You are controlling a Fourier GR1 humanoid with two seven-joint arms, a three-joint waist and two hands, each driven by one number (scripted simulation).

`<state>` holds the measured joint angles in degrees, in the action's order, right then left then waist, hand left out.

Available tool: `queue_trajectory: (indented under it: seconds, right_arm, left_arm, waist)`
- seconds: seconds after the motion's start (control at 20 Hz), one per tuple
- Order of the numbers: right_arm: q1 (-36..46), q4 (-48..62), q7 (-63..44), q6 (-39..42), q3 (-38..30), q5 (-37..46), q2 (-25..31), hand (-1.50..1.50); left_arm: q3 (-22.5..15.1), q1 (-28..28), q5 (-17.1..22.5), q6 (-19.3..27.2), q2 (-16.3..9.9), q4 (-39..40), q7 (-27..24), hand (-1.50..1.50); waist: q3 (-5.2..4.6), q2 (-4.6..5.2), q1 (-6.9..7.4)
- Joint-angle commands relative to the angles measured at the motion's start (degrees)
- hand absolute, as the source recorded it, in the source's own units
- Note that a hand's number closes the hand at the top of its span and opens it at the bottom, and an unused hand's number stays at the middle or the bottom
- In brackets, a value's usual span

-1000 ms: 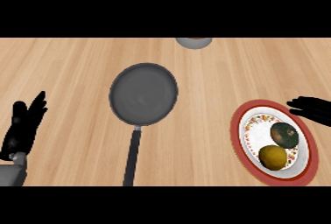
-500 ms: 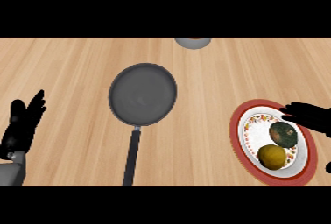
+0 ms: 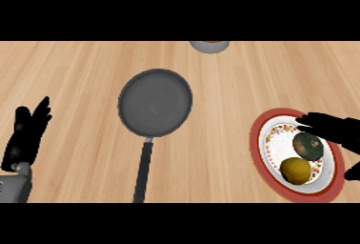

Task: Pick the squash from the plate and place it in the pan

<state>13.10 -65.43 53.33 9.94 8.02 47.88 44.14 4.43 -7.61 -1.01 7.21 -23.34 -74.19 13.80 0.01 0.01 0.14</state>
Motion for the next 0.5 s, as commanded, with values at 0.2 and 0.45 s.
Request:
queue_trajectory:
  seconds: [0.2,0.45]
  right_arm:
    - [4.3,6.2,2.5,1.8,-1.9,5.5,-3.4,-1.5]
    - [4.5,8.0,0.7,-1.0,-0.9,9.7,-6.9,-1.5]
  left_arm:
    - [2.0,1.7,-1.1,-3.1,0.7,-2.7,0.1,0.0]
    - [2.2,-0.5,-2.7,-2.2,2.1,-2.4,2.2,0.0]
  waist:
    - [0.0,0.0,0.15]
    - [0.0,0.03,0.06]
